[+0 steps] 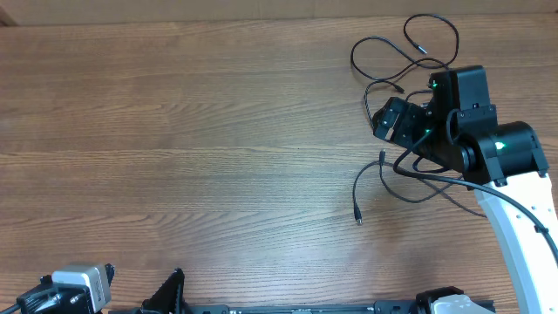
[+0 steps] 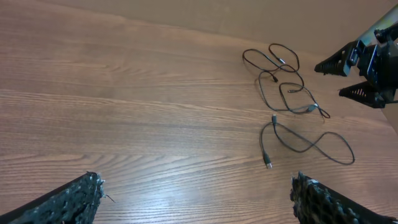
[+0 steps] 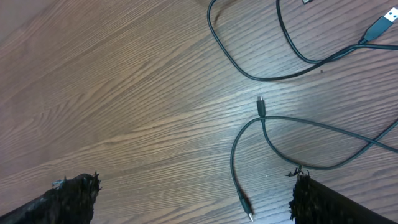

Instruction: Untangle cables

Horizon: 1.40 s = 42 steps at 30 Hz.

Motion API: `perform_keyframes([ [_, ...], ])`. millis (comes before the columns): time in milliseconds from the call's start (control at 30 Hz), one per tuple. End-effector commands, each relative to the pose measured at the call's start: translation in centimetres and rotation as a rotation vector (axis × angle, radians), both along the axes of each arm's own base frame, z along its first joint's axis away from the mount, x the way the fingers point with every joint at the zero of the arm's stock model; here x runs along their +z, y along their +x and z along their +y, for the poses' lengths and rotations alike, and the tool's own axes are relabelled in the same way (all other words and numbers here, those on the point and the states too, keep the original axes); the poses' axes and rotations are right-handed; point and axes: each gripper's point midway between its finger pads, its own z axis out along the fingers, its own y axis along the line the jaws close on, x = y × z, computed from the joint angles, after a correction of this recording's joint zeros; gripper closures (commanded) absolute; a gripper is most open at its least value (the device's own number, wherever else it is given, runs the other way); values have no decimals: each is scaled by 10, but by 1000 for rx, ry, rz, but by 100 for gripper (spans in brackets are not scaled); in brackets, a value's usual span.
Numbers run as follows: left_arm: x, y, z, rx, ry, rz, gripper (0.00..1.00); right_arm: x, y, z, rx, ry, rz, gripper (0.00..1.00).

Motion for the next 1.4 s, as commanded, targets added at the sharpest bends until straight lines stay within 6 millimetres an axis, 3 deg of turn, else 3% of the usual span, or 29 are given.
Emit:
perform_keyframes([
  [0, -1, 1, -2, -21, 13, -2, 0, 4, 3, -3, -7, -14, -18, 0],
  [333, -1, 1, -2, -21, 13, -2, 1, 5, 4, -4, -17, -14, -26, 0],
  [567, -1, 1, -2, -21, 13, -2, 1, 12, -7, -6, -14, -15, -32, 0],
  [1000, -1, 1, -2, -21, 13, -2, 0, 43, -56, -20, -27, -21, -101, 0],
  [1367, -1, 1, -2, -21, 13, -2, 0, 68, -84, -22, 1, -2, -198, 0],
])
